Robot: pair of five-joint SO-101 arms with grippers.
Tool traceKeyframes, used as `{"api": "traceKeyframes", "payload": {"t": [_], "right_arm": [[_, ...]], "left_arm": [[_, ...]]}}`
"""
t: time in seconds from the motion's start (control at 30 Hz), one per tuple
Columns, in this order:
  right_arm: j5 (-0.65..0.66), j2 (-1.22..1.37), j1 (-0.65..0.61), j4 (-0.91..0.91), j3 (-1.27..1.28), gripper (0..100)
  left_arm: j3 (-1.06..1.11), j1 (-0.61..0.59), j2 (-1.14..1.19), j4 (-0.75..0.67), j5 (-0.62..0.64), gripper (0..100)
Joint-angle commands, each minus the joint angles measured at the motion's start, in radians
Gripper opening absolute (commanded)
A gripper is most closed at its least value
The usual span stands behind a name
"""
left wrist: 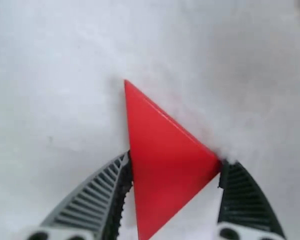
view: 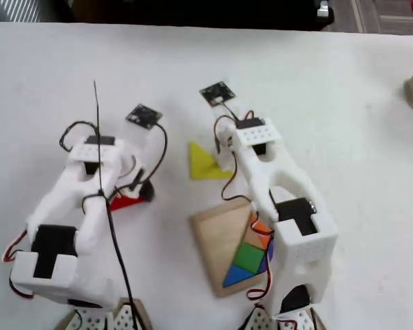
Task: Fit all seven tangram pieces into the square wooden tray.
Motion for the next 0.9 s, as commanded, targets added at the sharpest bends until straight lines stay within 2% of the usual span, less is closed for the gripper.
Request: {"api": "traceKeyframes", "payload": {"t": [0.0, 0.2, 0.47, 0.63, 0.87], "right_arm": [[0.015, -0.007, 0.002, -0.019, -0.046, 24.1], [0.015, -0.007, 0.002, -0.019, -0.046, 24.1], [0.015, -0.007, 0.002, -0.021, -0.046, 24.1], [0.015, -0.007, 0.002, -0.021, -0.046, 24.1], [0.015, -0.007, 0.004, -0.021, -0.046, 24.1]], "left_arm": [[-0.029, -0.021, -0.002, -0.012, -0.005, 18], [-0.035, -0.021, -0.004, 0.006, -0.003, 18], [-0.112, -0.021, -0.007, 0.167, 0.002, 18], [-0.18, -0.007, -0.005, 0.269, 0.123, 18], [-0.141, 0.068, -0.005, 0.276, 0.143, 18]]}}
